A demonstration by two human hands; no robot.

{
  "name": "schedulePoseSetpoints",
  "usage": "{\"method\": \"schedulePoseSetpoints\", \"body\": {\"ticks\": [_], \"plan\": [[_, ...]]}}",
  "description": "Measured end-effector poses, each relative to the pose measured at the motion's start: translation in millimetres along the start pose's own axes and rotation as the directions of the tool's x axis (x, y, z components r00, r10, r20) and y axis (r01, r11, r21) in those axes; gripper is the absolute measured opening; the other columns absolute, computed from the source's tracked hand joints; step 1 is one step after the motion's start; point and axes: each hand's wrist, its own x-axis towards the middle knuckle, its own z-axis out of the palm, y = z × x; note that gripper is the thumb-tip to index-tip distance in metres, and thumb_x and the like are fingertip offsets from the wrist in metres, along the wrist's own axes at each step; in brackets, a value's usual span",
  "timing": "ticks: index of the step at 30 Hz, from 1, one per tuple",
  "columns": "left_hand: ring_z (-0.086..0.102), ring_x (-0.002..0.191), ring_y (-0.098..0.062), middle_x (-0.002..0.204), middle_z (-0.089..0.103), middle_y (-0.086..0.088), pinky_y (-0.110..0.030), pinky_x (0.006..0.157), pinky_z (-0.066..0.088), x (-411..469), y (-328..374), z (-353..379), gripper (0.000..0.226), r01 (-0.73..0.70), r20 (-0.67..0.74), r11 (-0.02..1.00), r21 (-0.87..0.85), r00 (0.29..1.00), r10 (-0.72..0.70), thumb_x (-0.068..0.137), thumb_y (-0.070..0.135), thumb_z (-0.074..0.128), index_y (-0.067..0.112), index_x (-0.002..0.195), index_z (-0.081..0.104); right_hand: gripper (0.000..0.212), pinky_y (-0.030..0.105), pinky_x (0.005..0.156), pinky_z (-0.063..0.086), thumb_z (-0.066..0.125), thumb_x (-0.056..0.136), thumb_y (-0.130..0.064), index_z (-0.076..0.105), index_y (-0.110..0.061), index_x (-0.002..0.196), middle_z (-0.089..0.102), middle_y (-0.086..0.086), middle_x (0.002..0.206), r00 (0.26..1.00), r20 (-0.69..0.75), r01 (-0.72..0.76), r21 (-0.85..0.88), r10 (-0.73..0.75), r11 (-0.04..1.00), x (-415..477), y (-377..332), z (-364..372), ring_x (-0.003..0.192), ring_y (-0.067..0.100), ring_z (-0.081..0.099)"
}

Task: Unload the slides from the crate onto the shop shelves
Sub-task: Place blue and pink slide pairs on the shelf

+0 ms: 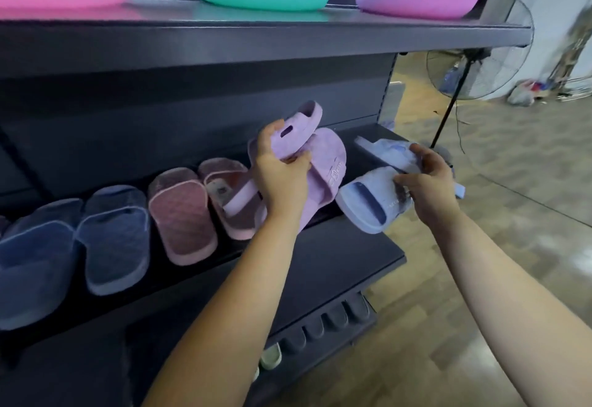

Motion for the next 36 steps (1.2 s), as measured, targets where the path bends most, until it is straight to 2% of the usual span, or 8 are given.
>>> {"method": "schedulePoseSetpoints", "body": {"ticks": [4,10,16,21,24,28,32,36], "plan": [[0.059,0.101,-0.007,0.119,0.06,-0.005,-0.015,0.087,0.047,15,-30,50,0.052,-0.039,-0.045,0.998,0.055,0.998,0.041,0.072,-0.008,0.069,0.023,0.112,0.057,0.066,0.023,0.075,0.05,0.062,0.067,0.01,0.053,-0.014,0.128,0.063,0.005,0.12,0.994,0.107,-0.005,0.023,0.003,1.0,75,22,-8,0.107,0.02,0.06],[0.054,0.102,-0.009,0.108,0.054,0.007,0.005,0.079,0.033,22,-58,115,0.045,0.01,-0.261,0.963,0.269,0.963,0.063,0.074,-0.008,0.069,0.007,0.116,0.06,0.062,0.015,0.069,0.051,0.054,0.075,0.022,0.051,-0.008,0.128,0.062,0.005,0.111,0.951,0.31,-0.022,0.056,0.004,0.998,170,48,-6,0.092,0.013,0.062],[0.054,0.116,-0.012,0.123,0.053,0.011,-0.023,0.101,0.04,25,-85,132,0.048,0.204,-0.345,0.912,0.356,0.936,-0.074,0.086,0.005,0.059,0.025,0.128,0.048,0.057,0.013,0.061,0.05,0.053,0.074,0.026,0.051,-0.01,0.119,0.059,-0.001,0.094,0.887,0.46,-0.056,0.036,0.033,0.998,218,57,12,0.075,0.004,0.058],[0.048,0.105,0.003,0.129,0.049,0.003,0.004,0.08,0.035,22,-94,111,0.055,0.221,-0.262,0.881,0.418,0.958,-0.116,0.086,0.005,0.061,0.016,0.136,0.042,0.054,0.008,0.055,0.045,0.058,0.082,0.01,0.05,-0.013,0.13,0.057,-0.008,0.091,0.8,0.6,0.115,-0.16,0.004,0.98,219,61,27,0.072,0.004,0.056],[0.048,0.095,0.02,0.12,0.049,0.016,-0.002,0.081,0.039,18,-92,100,0.053,0.244,-0.188,0.863,0.442,0.966,-0.177,0.088,0.009,0.06,0.021,0.137,0.042,0.05,0.008,0.055,0.043,0.061,0.086,0.003,0.049,-0.014,0.13,0.056,0.001,0.101,0.781,0.623,0.206,-0.209,-0.032,0.956,218,61,21,0.071,0.007,0.056],[0.064,0.093,-0.018,0.114,0.056,0.011,-0.042,0.092,0.053,12,-79,81,0.051,0.377,-0.142,0.891,0.254,0.926,-0.351,0.092,0.014,0.058,0.032,0.137,0.042,0.049,0.028,0.07,0.039,0.062,0.088,-0.018,0.049,-0.02,0.135,0.055,0.012,0.123,0.756,0.64,0.501,-0.433,-0.136,0.749,216,64,12,0.1,0.032,0.059],[0.071,0.079,-0.024,0.108,0.062,0.01,-0.032,0.07,0.059,-11,-55,57,0.039,0.304,-0.114,0.916,0.263,0.952,-0.283,0.097,0.01,0.053,0.018,0.135,0.05,0.036,0.036,0.068,0.042,0.055,0.089,-0.021,0.059,-0.016,0.125,0.047,0.014,0.131,0.808,0.542,0.577,-0.645,-0.231,0.501,188,56,14,0.101,0.04,0.057],[0.069,0.067,-0.015,0.095,0.07,-0.001,-0.021,0.056,0.053,-23,-48,28,0.023,0.16,-0.199,0.902,0.4,0.976,-0.084,0.095,0.009,0.055,0.013,0.115,0.066,0.024,0.038,0.082,0.047,0.061,0.085,-0.012,0.068,-0.009,0.107,0.056,0.016,0.116,0.724,0.534,0.678,-0.437,-0.436,0.591,150,56,28,0.096,0.037,0.057]]}}
